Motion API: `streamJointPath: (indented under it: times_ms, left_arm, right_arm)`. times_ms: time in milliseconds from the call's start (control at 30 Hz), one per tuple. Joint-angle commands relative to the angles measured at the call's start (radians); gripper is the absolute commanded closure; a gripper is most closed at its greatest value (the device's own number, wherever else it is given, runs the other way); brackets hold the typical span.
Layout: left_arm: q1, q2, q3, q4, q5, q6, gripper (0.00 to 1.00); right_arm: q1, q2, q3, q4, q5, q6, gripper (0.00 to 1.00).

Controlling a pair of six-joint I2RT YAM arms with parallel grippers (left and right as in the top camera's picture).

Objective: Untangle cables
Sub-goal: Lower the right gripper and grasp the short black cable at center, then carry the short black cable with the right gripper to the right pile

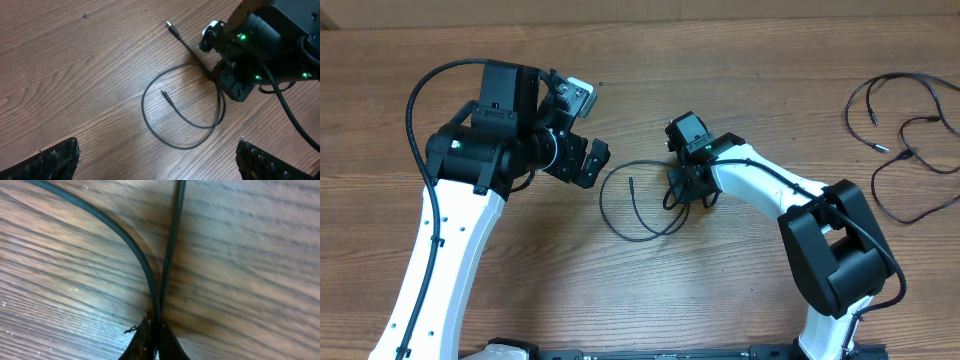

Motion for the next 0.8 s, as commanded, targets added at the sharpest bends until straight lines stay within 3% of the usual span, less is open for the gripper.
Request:
streamJointPath:
  times_ms: [0, 433, 767]
  left_arm:
    - [0.0, 0.005, 0.007, 0.0, -0.003, -0.01, 0.0]
    - [0.0, 0.005, 0.007, 0.0, -0.003, -0.01, 0.0]
    - [0.0, 0.005, 0.007, 0.0, -0.003, -0.01, 0.0]
  right_arm:
    - [-0.039, 0.027, -0.005, -0.055, 0.035, 0.036, 0.96]
    - [-0.163, -0.249, 0.029, -0.172, 0.036, 0.04, 0.96]
    - [-0.386, -0.455, 0.029, -0.277, 0.037, 0.039, 0.96]
